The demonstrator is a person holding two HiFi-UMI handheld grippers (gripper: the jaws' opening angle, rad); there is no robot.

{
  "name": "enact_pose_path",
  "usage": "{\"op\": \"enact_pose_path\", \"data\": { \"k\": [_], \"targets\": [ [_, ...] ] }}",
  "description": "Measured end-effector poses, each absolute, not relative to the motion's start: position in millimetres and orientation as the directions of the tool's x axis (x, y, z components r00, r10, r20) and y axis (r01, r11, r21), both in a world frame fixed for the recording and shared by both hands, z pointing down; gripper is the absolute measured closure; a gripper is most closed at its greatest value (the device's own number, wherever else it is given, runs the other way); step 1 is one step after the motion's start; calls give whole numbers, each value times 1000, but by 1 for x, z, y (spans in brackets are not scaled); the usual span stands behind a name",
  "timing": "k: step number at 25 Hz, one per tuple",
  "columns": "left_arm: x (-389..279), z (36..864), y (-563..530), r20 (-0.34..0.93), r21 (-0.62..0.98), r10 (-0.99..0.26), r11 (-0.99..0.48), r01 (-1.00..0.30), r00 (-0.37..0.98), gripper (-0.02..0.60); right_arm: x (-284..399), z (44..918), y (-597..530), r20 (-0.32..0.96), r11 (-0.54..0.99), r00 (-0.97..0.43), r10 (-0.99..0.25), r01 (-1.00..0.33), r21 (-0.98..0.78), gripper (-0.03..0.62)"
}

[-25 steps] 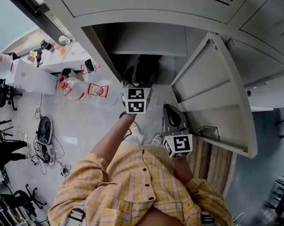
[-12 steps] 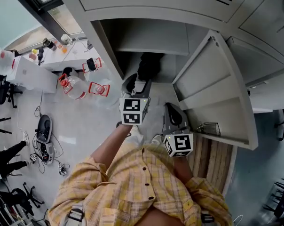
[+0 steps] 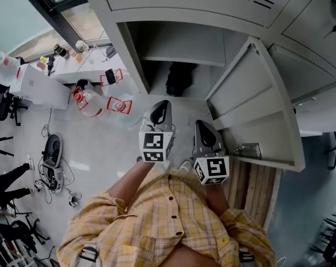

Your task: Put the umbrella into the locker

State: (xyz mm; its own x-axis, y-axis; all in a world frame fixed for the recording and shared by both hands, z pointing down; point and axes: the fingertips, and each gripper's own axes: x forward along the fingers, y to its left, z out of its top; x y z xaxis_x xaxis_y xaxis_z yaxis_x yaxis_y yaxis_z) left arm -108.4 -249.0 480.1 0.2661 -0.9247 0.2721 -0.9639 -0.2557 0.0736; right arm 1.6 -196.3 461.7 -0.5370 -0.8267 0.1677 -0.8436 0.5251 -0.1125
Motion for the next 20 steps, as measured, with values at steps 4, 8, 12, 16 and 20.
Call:
{"op": "enact_pose_path", "data": {
  "k": [4, 8, 12, 16, 20],
  "targets": [
    [-106, 476, -236, 255, 79, -926, -266, -961, 277, 581, 2, 459, -196, 162, 527, -538, -827, -843, -110, 597],
    [-104, 476, -225, 249, 81, -925, -275, -958, 286, 581, 1, 456, -196, 154, 532, -542, -826, -841, -103, 597],
    [-101, 475, -216, 241, 84, -923, -288, -954, 300, 581, 2, 454, -196, 150, 531, -541, -827, -841, -103, 597],
    [-101, 476, -211, 234, 75, -924, -295, -953, 304, 581, 1, 452, -195, 148, 534, -542, -827, -840, -91, 597],
    [-100, 473, -207, 230, 76, -924, -296, -952, 305, 581, 2, 450, -194, 144, 535, -542, -828, -840, -85, 597]
  ]
}}
